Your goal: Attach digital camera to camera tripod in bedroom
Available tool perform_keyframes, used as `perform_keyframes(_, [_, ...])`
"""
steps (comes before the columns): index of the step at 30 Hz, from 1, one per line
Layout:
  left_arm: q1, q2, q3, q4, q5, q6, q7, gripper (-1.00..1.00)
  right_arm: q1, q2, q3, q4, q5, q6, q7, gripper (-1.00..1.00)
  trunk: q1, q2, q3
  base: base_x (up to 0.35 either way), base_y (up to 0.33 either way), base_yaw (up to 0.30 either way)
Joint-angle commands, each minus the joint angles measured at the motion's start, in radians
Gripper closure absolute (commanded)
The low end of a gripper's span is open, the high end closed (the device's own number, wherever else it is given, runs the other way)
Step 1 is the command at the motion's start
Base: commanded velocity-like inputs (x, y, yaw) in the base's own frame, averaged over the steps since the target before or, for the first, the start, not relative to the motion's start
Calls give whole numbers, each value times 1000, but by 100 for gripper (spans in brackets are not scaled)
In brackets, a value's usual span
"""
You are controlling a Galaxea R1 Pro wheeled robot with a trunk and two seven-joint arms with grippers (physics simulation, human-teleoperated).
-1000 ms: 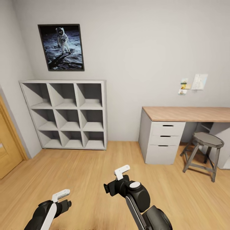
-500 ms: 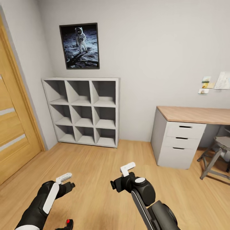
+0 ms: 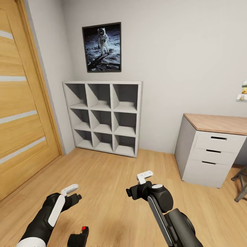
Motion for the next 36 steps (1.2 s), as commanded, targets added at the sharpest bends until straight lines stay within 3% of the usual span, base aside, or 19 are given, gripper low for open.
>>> perform_keyframes(1, [-3,0,1,3,11,2,6,-100,-2,0,-2,-2,-4,4,-3,-100,4,-8,-4,0,0,92])
perform_keyframes(5, [-31,0,1,61,11,-3,2,-100,-2,-7,-17,-29,-5,4,-2,-100,19,-36,-17,0,0,46])
perform_keyframes(7, [-73,-1,-21,141,11,-18,-2,-100,-6,-22,-46,-42,-5,4,5,-100,27,-50,-23,0,0,25])
perform_keyframes(8, [-73,-1,-21,141,11,-18,-2,-100,-6,-22,-46,-42,-5,4,5,-100,31,-57,-26,0,0,19])
perform_keyframes(12, [-110,0,-108,247,11,-75,-8,-100,-20,-42,-82,-50,-6,4,37,-100,46,-85,-39,0,0,11])
perform_keyframes(13, [-120,0,-155,283,11,-99,-12,-100,-25,-48,-91,-52,-6,4,63,-100,50,-92,-42,0,0,5])
perform_keyframes(17, [-133,-3,-247,336,11,-136,-19,-100,-26,-54,-102,-54,-2,4,126,-100,65,-120,-54,0,0,3])
perform_keyframes(22, [-135,-3,-272,351,15,-145,-22,-100,-23,-56,-103,-55,3,4,143,-100,84,-155,-70,0,0,-18])
perform_keyframes(28, [-131,0,-273,357,19,-149,-21,-100,-27,-57,-107,-55,4,4,150,-100,107,-197,-89,0,0,-158])
perform_keyframes(36, [-116,3,-271,358,20,-153,-21,-100,-28,-57,-107,-55,4,4,152,-100,107,-197,-89,0,0,-239])
